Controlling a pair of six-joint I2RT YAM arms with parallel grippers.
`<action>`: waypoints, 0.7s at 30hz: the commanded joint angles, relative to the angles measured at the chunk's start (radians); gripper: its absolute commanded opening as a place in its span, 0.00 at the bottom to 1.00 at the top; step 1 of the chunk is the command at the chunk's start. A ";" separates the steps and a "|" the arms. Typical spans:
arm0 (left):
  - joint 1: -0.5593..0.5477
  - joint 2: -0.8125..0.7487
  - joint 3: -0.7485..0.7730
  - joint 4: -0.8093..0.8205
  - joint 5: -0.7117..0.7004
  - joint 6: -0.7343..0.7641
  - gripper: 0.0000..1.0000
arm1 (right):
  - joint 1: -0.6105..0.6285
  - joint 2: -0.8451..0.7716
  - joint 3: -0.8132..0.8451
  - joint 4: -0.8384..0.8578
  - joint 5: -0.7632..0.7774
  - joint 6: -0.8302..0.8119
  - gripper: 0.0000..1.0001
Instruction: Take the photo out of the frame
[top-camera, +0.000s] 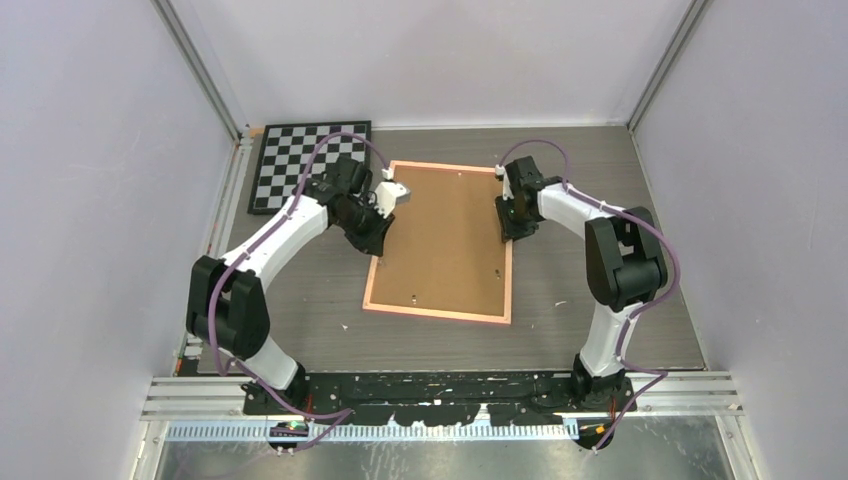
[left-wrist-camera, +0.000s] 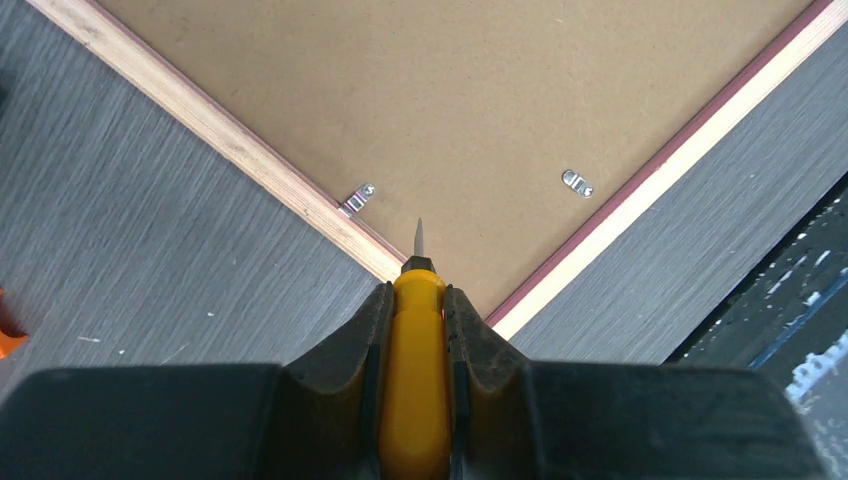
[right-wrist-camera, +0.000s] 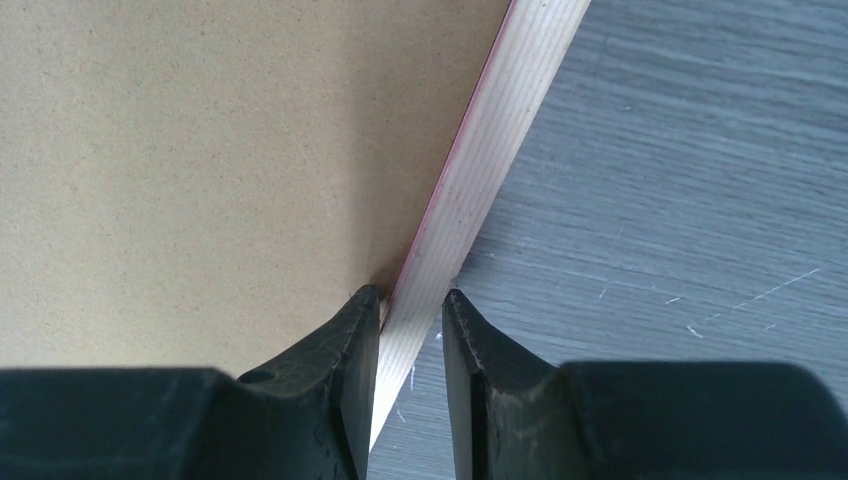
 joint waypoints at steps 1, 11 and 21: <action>-0.034 -0.051 -0.014 0.035 -0.082 0.048 0.00 | 0.007 0.068 0.012 0.032 0.050 -0.047 0.34; -0.123 -0.055 -0.101 0.172 -0.278 0.080 0.00 | 0.007 0.102 0.061 -0.046 -0.015 -0.050 0.20; -0.127 -0.035 -0.076 0.187 -0.294 0.089 0.00 | 0.007 0.123 0.070 -0.064 -0.019 -0.049 0.14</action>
